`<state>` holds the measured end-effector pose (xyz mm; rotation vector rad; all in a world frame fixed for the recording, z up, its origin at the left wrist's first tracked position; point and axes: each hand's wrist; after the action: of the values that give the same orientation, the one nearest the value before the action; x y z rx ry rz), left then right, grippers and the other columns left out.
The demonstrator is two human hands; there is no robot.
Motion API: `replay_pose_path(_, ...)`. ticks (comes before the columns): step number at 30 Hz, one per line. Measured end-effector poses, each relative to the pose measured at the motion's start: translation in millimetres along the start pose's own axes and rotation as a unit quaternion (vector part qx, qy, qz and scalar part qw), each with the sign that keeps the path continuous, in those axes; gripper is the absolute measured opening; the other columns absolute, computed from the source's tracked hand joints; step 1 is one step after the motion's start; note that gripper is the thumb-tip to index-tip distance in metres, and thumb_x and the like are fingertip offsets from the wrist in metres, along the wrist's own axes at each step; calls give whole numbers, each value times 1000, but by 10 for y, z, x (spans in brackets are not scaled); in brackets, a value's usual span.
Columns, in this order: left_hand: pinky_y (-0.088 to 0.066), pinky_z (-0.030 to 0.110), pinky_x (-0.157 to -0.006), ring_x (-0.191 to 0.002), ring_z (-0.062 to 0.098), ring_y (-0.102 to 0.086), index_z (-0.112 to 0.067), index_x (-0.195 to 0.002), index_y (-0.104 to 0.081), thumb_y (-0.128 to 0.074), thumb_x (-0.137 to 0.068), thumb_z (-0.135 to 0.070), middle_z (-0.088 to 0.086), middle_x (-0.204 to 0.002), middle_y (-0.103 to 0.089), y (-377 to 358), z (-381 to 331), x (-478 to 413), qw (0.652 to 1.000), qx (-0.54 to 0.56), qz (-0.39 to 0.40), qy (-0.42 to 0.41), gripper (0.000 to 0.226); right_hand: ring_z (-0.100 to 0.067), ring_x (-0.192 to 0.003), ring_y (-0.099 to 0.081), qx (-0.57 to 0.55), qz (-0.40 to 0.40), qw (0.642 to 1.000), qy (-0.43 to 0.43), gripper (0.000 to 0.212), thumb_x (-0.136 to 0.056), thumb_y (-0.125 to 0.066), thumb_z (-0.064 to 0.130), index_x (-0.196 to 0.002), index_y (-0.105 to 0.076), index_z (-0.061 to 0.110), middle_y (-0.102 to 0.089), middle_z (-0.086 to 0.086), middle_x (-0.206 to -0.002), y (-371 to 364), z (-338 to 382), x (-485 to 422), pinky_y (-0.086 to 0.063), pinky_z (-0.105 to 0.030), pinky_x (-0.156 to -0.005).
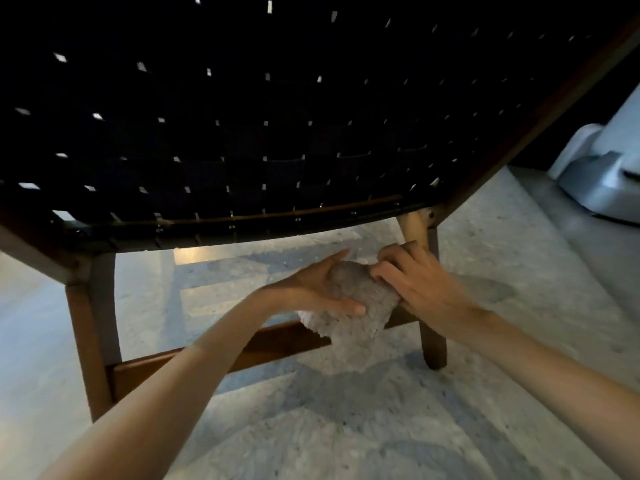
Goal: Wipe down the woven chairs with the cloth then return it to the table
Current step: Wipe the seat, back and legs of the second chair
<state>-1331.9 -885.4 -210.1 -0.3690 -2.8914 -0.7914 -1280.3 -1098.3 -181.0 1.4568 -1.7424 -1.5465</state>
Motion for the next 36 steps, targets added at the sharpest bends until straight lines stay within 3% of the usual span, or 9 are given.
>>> replay_pose_path(5, -49, 24, -92, -106, 15, -59, -23, -103, -63, -55, -74, -65, -7, -107, -64, 100, -307, -165, 999, 19, 43, -25, 52, -23, -85, -41, 0, -62, 998, -27, 50, -66, -76, 4, -106, -50, 20, -49, -13, -98, 96, -230, 149, -35, -26, -62)
replay_pose_path(10, -34, 18, -58, -58, 1, -40, -12, -79, -49, -63, -85, -45, -8, -70, -41, 27, -397, -278, 998, 3, -22, -62, 37, -23, -94, -42, -100, 21, 991, -84, 52, -66, -65, -5, -110, -55, 20, -55, -7, -119, -10, -374, 245, -39, -31, -75)
replay_pose_path(15, -37, 10, -66, -70, -9, -45, -25, -85, -48, -64, -90, -26, -12, -86, -47, -12, -544, -245, 992, -49, -6, -114, 17, 0, -106, -25, -400, 30, 884, -239, 63, -79, -58, 10, -122, -32, 48, -33, 25, -121, 1, -417, 161, -36, -23, -82)
replay_pose_path(18, -41, 19, -75, -78, 0, -46, -23, -86, -46, -62, -91, -16, -8, -87, -47, 21, -723, -233, 988, -70, 29, -135, 18, -9, -131, -19, -381, 84, 898, -203, 65, -81, -62, 17, -135, -37, 44, -30, 21, -145, 71, -515, 25, -29, -31, -103)
replay_pose_path(21, -37, 25, -70, -77, 8, -42, -24, -87, -44, -62, -91, -13, -3, -85, -45, 46, -888, -209, 982, -119, 54, -135, 20, -2, -134, -13, -360, 143, 905, -176, 46, -80, -68, 21, -115, -48, 44, -25, 22, -146, 126, -649, -34, -17, -26, -109)
replay_pose_path(25, -41, 18, -63, -72, 2, -52, -30, -87, -45, -63, -90, -21, -5, -88, -57, 46, -980, -188, 985, -153, -4, -80, 20, 14, -93, -42, -372, 139, 903, -166, 38, -74, -77, 36, -108, -61, 30, -51, 22, -108, 206, -749, -44, -35, -7, -78)
replay_pose_path(30, -39, 27, -59, -78, 9, -54, -32, -92, -44, -58, -91, -38, -10, -89, -53, 47, -1017, -183, 961, -216, -171, 38, 15, -10, -57, -51, -306, 64, 926, -213, 38, -75, -74, 51, -77, -40, 32, -52, 5, -67, 305, -769, 25, -34, -19, -46)
replay_pose_path(33, -40, 27, -72, -90, 14, -51, -25, -99, -49, -58, -91, -36, -5, -98, -51, -25, -1043, -208, 958, -112, -239, 109, 17, -4, -66, -58, -368, -8, 891, -264, 41, -77, -75, 41, -99, -43, 31, -57, 10, -77, 371, -702, 61, -44, -15, -51)
replay_pose_path(36, -48, 31, -68, -91, 20, -57, -17, -111, -51, -52, -96, -26, 6, -104, -59, -189, -1154, -230, 938, 161, -255, 169, 18, -9, -92, -60, -389, -35, 884, -258, 37, -83, -70, 32, -114, -51, 26, -58, 7, -100, 354, -590, 61, -43, -9, -71)
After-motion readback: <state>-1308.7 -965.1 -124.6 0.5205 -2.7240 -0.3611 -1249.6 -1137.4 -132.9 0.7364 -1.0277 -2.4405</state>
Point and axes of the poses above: each hand's wrist, its own x-axis away from the middle knuckle, its own y-axis out of the back of the hand, z = x × y
